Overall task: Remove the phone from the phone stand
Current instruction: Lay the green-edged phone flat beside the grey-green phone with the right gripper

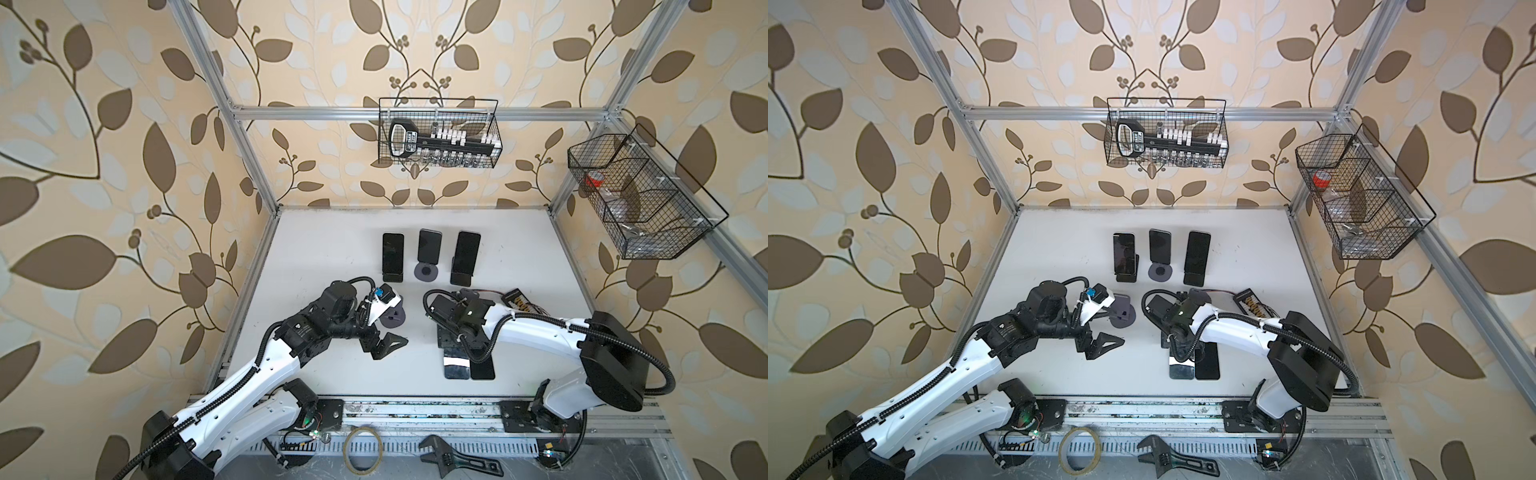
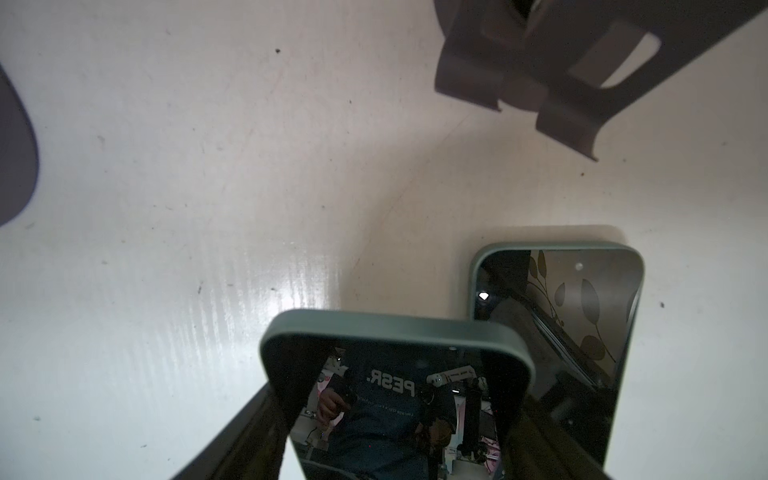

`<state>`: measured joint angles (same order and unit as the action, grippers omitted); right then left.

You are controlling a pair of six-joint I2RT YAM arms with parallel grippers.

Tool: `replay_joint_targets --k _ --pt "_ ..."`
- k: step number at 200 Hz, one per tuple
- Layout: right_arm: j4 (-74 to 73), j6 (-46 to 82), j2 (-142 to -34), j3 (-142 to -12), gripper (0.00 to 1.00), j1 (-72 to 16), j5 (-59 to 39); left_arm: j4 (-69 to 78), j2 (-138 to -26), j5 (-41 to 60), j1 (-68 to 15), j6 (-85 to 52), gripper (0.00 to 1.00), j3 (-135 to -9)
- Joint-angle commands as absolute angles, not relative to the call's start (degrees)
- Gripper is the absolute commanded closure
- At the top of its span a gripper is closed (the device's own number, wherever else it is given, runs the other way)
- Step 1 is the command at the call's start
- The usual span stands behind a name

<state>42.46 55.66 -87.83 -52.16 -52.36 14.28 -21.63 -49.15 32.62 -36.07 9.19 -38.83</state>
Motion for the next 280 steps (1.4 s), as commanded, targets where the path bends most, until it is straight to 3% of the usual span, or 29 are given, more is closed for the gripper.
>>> replay_joint_targets --k 1,280 --pt "41.37 56.73 -88.23 -51.24 0.26 -52.19 13.93 -20.81 -49.28 33.98 -36.53 9.41 0.01 -39.45" --pt "38.92 55.72 -91.55 -51.14 0.23 -51.85 12.84 -20.51 -50.23 32.61 -36.49 7.82 0.02 -39.2"
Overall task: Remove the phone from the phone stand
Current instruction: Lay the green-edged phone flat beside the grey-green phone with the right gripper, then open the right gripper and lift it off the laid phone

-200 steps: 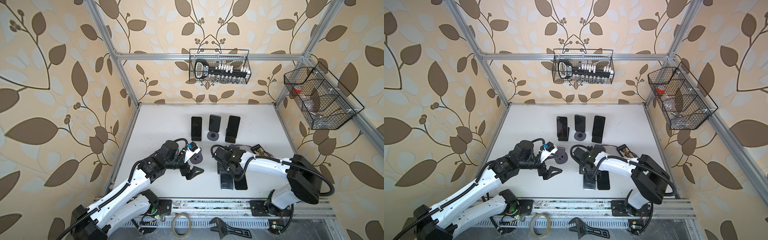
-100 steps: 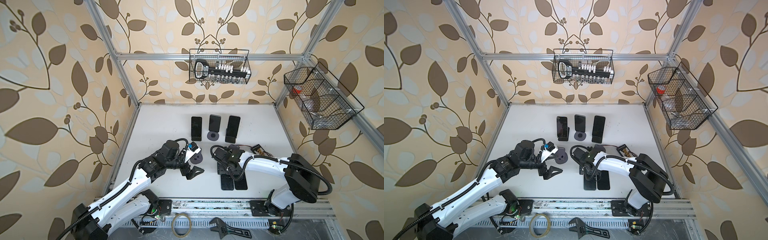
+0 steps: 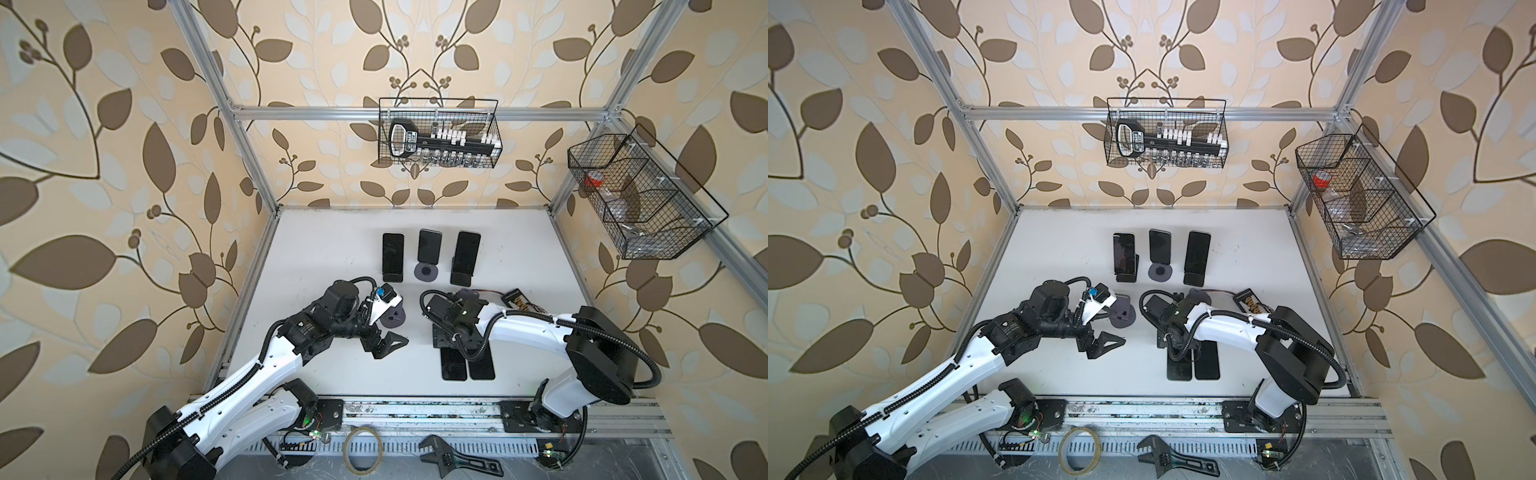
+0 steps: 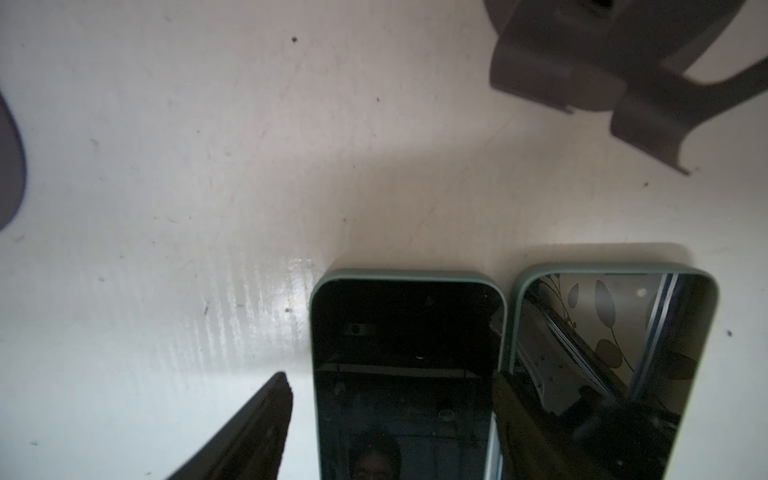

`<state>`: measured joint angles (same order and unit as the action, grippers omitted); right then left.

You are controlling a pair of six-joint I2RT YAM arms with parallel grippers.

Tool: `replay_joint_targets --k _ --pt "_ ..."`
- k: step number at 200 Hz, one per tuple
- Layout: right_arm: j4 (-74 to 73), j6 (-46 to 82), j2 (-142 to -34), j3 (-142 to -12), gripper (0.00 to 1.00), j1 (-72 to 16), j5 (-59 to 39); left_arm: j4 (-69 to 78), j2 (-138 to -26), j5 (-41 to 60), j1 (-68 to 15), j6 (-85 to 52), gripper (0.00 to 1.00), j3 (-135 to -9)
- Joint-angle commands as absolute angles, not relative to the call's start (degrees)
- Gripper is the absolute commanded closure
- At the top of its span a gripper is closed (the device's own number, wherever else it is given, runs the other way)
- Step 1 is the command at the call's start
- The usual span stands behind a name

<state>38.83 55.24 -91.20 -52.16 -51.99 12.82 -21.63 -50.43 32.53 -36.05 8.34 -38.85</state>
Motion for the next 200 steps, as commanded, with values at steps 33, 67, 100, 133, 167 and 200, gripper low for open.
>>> replay_joint_targets --k 33,67,100,133,167,200 --pt "39.19 55.49 -91.85 -50.86 0.23 -51.79 12.94 -20.42 -50.45 32.61 -36.51 7.67 0.02 -39.37" --pt "39.36 55.39 -92.02 -50.58 0.24 -51.8 13.25 -20.43 -50.45 32.61 -36.49 7.58 0.02 -39.31" --pt "39.52 55.09 -92.0 -50.59 0.24 -51.77 13.55 -20.47 -50.71 32.58 -36.47 7.57 0.02 -39.53" --pt "39.53 54.93 -91.89 -50.71 0.25 -51.8 13.57 -20.47 -50.63 32.52 -36.51 7.61 0.02 -39.52" --pt "39.77 54.79 -91.77 -50.87 0.25 -51.75 13.47 -20.43 -50.55 32.48 -36.49 7.6 0.02 -39.38" --pt "39.93 54.75 -91.0 -51.05 0.25 -51.77 13.53 -20.31 -50.58 32.44 -36.52 7.65 0.02 -39.5"
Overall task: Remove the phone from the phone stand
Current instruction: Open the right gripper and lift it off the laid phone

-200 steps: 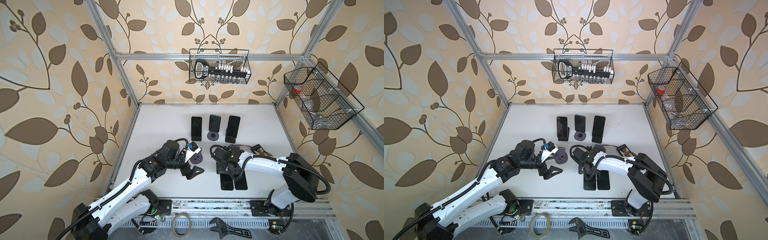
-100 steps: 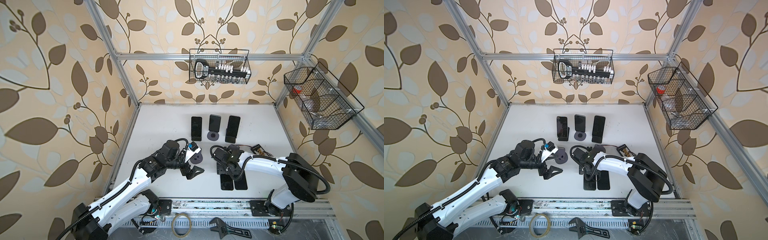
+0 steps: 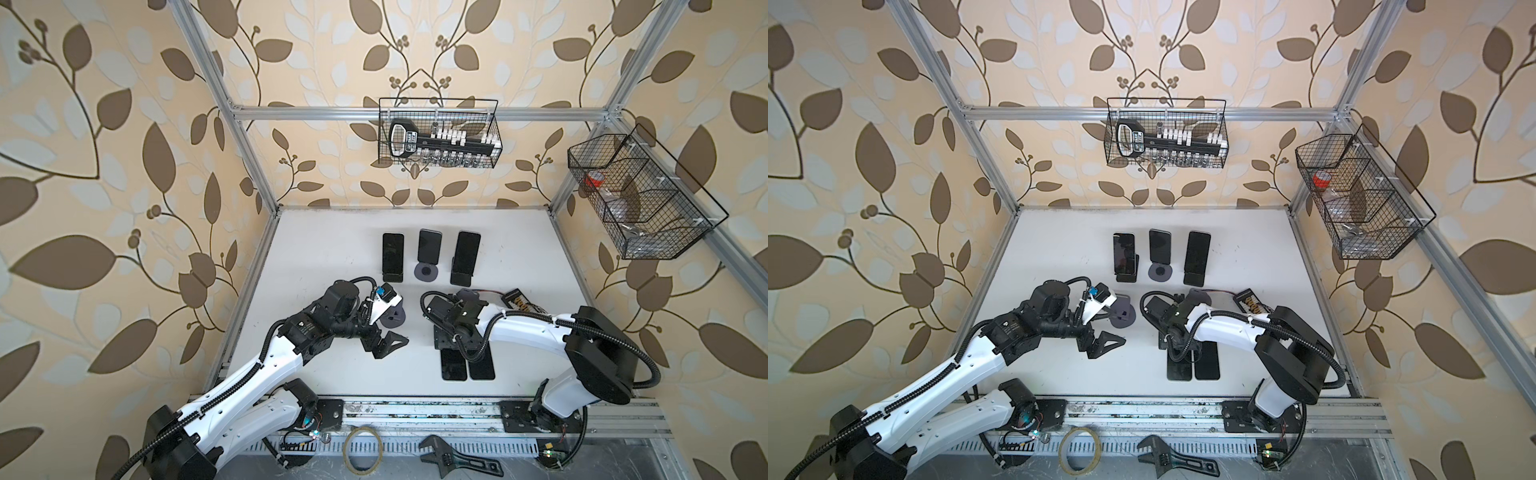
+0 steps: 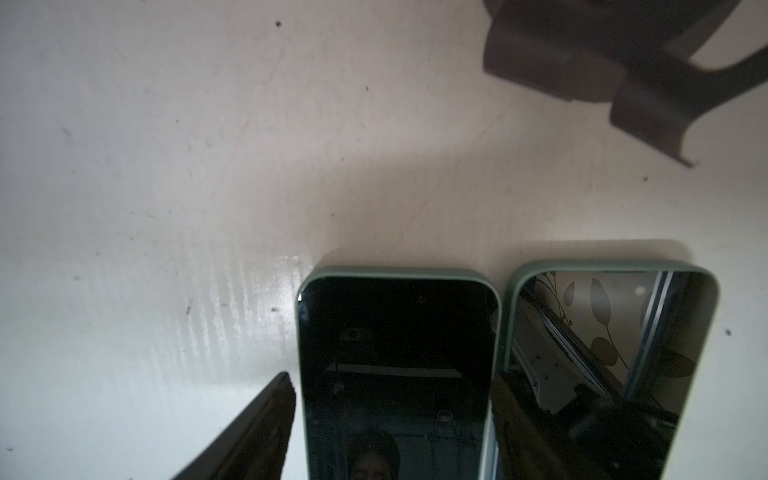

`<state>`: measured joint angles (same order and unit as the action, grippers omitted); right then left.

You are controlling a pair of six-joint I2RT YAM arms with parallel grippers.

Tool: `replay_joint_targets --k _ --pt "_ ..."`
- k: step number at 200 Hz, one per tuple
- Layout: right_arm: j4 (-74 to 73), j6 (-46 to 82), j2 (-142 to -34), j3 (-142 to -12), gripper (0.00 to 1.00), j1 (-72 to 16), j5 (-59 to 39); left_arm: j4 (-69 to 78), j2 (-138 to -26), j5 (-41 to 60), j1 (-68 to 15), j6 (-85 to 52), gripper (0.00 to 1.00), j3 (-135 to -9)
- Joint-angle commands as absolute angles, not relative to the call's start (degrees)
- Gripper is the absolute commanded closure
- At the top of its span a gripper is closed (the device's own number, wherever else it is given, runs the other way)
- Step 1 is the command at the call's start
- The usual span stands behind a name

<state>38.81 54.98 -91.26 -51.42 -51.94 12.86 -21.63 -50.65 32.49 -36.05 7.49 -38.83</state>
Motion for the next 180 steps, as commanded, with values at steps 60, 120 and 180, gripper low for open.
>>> replay_joint_targets --k 60,120,180 --pt "41.85 53.72 -89.72 -53.52 0.25 -51.83 13.99 -20.23 -50.75 32.43 -36.47 7.7 0.02 -39.63" --pt "45.11 52.97 -85.88 -57.93 0.25 -51.77 14.96 -21.03 -50.21 30.52 -36.48 7.35 0.02 -41.76" --pt "45.88 50.88 -79.34 -61.93 0.25 -51.22 20.82 -20.63 -51.1 24.76 -36.48 6.11 0.02 -44.99"
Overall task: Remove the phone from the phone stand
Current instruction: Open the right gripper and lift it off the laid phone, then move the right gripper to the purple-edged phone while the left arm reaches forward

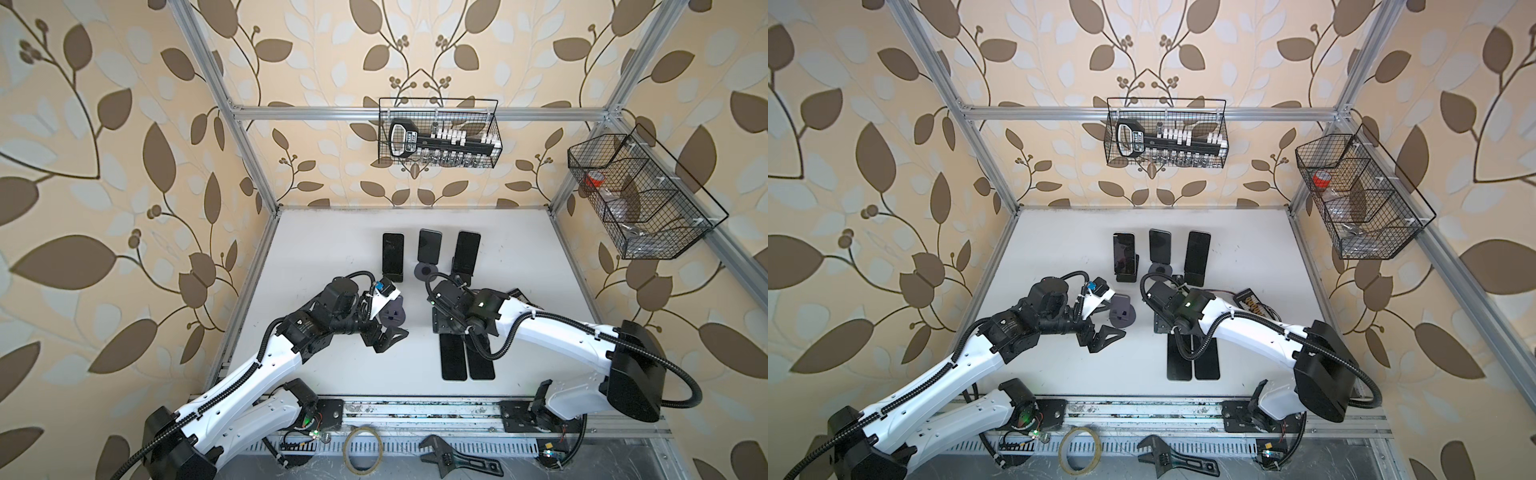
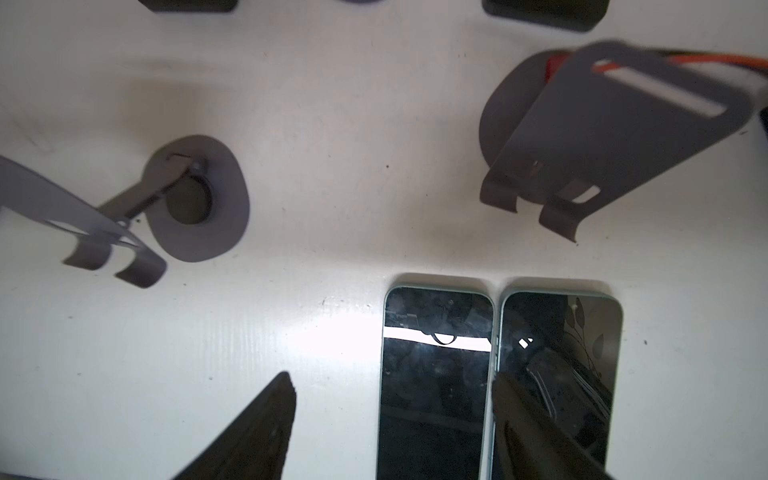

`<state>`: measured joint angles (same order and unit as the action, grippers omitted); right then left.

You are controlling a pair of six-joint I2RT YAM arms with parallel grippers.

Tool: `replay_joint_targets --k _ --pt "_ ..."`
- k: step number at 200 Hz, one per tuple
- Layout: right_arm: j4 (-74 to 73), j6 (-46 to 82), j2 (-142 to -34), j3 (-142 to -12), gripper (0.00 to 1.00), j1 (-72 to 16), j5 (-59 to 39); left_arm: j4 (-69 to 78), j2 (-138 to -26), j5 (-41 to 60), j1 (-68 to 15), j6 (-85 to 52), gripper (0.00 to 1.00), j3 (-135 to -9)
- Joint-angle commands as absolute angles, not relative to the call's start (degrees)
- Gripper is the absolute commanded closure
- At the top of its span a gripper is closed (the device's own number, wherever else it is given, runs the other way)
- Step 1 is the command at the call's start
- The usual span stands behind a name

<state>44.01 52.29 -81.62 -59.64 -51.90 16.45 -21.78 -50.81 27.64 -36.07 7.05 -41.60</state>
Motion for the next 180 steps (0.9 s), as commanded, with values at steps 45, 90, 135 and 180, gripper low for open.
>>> replay_joint_targets --k 45,90,135,180 --pt "45.38 49.81 -76.54 -62.57 0.25 -47.1 23.48 -18.35 -52.71 22.88 -36.49 5.79 0.02 -47.18" --pt "43.2 45.9 -75.15 -62.93 0.24 -39.89 21.14 -15.97 -55.68 20.7 -36.48 7.37 0.01 -50.12" --pt "40.81 41.48 -76.95 -64.32 0.24 -32.56 17.47 -14.11 -58.98 20.4 -36.49 8.86 0.01 -52.17" --pt "39.3 38.75 -80.3 -66.8 0.24 -29.97 16.01 -12.95 -62.75 20.74 -36.5 10.69 0.01 -54.74"
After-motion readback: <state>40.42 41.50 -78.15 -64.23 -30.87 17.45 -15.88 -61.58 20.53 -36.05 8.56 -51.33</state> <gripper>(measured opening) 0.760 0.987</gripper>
